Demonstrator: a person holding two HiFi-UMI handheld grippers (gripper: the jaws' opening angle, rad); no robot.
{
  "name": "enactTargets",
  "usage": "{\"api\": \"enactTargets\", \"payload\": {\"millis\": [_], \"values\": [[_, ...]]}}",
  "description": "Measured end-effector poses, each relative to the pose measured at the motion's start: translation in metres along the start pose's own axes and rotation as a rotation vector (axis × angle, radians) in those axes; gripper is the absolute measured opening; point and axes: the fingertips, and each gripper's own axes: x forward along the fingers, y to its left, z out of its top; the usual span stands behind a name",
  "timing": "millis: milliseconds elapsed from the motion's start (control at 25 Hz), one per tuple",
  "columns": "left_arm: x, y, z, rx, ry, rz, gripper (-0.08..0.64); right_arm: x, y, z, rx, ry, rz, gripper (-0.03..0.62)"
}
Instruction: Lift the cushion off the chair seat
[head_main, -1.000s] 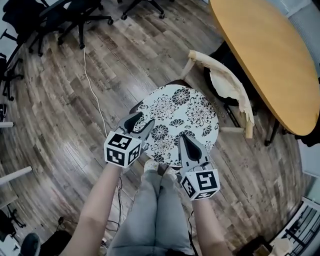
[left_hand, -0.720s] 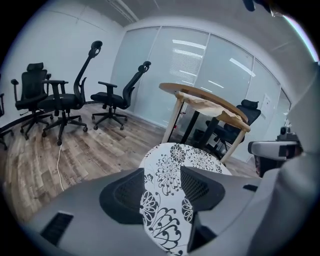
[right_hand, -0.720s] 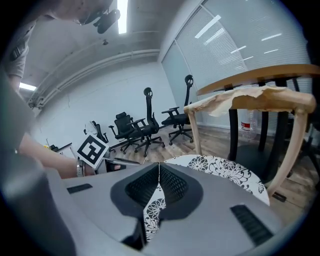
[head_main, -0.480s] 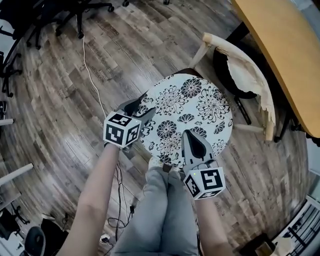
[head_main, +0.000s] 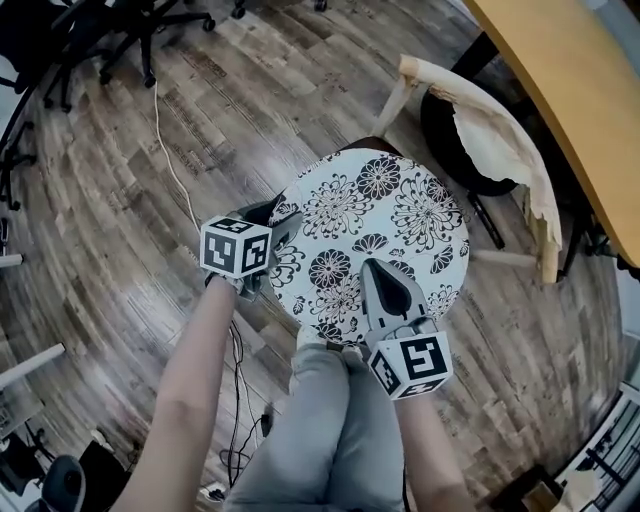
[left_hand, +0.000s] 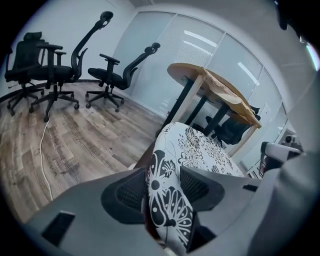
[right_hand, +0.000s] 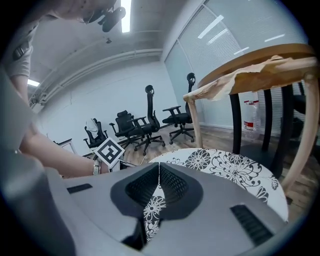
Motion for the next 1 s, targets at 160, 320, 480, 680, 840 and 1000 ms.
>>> {"api": "enactTargets", "payload": {"millis": [160, 320, 480, 680, 840, 1000], "values": [[-0.005, -0.008, 0.004, -0.008, -0.011, -0.020, 0.031, -0.010, -0.001, 0.001, 0.013, 0.002, -0.010, 0.026], [-0.013, -0.020, 0.013, 0.048, -0.035, -0.011, 0.012, -0.019, 0.000, 0.001, 0.025, 0.010, -0.017, 0.026], [-0.023, -0.028, 0.020, 0.091, -0.061, 0.014, 0.011, -0.027, 0.002, 0.007, 0.035, 0.006, -0.028, 0.026], [-0.034, -0.036, 0.027, 0.095, -0.090, 0.033, 0.011, -0.035, 0.001, 0.013, 0.038, 0.001, -0.037, 0.026], [-0.045, -0.049, 0.034, 0.092, -0.115, 0.031, 0.011, -0.044, -0.001, 0.018, 0.033, 0.000, -0.044, 0.026], [-0.054, -0.064, 0.038, 0.093, -0.119, 0.021, 0.011, -0.052, -0.002, 0.026, 0.037, -0.004, -0.057, 0.026]]}}
